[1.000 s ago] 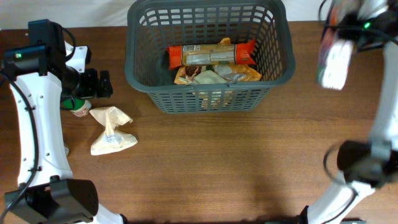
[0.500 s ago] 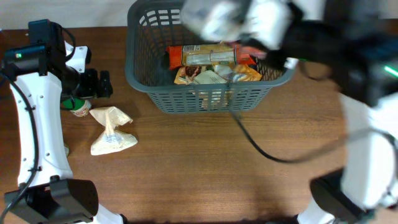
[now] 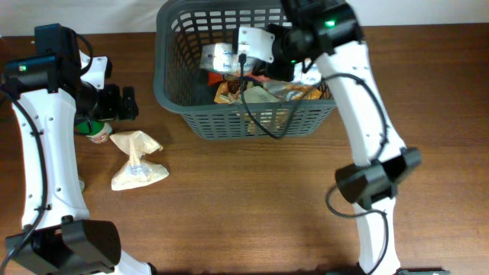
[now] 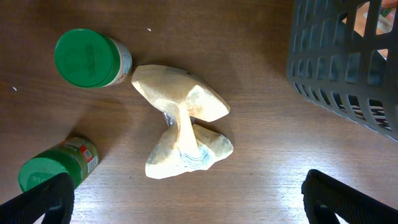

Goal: Pack container
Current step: 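Lower the tissue packs into the basket and open the right gripper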

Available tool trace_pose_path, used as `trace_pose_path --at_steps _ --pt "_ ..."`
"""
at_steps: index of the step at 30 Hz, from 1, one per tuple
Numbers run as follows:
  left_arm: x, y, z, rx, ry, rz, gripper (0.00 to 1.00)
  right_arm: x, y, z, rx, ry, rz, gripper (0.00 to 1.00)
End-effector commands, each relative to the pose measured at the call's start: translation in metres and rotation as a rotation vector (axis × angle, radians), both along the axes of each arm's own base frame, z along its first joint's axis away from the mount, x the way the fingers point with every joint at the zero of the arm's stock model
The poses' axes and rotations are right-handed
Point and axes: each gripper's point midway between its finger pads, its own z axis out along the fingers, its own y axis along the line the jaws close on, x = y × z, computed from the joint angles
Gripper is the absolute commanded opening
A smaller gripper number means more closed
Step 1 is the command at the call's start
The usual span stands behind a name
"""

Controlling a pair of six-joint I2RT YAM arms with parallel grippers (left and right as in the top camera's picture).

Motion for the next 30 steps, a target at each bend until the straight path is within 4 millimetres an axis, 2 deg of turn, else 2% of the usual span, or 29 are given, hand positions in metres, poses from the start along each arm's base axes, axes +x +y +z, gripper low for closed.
trace_pose_path --at_steps 1,3,8,9,10,13,14,15,17,22,25,30 --pt "0.001 0.001 0.001 -0.009 -0.005 0.001 0.99 0.007 0.002 -0.022 0.012 0.074 -0.071 0.04" --pt "0.001 0.001 0.001 -0.009 -0.005 0.001 0.99 0.009 0.003 -0.032 0.005 0.094 -0.074 0.04" --pt "0.001 0.001 0.001 -0.009 -0.005 0.001 0.99 0.02 0.0 -0.041 -0.007 0.095 -0.139 0.07" --pt "0.001 0.001 0.001 -0.009 -0.005 0.001 0.99 0.024 -0.003 -0.041 -0.012 0.092 -0.177 0.1" --pt "0.001 0.001 0.001 -0.009 -0.005 0.001 0.99 0.027 -0.006 -0.041 -0.02 0.088 -0.213 0.19" --pt "0.001 0.001 0.001 -0.009 -0.005 0.001 0.99 0.033 -0.018 -0.034 -0.051 0.062 -0.308 0.3" --pt "0.001 0.001 0.001 -0.009 -0.005 0.001 0.99 0.037 -0.024 -0.026 -0.061 0.036 -0.352 0.31" --pt "0.001 0.001 0.001 -0.009 -0.005 0.001 0.99 0.038 -0.027 -0.017 -0.063 0.008 -0.364 0.16" --pt "0.001 0.001 0.001 -0.009 -0.005 0.001 0.99 0.04 -0.029 -0.012 -0.062 -0.014 -0.371 0.04" --pt "0.001 0.001 0.001 -0.009 -0.005 0.001 0.99 0.039 -0.029 -0.013 -0.068 -0.014 -0.361 0.04" --pt "0.001 0.001 0.001 -0.009 -0.005 0.001 0.99 0.021 -0.031 -0.024 -0.183 -0.022 -0.162 0.04" --pt "0.001 0.001 0.001 -0.009 -0.005 0.001 0.99 0.004 -0.035 -0.04 -0.24 0.036 -0.077 0.04"
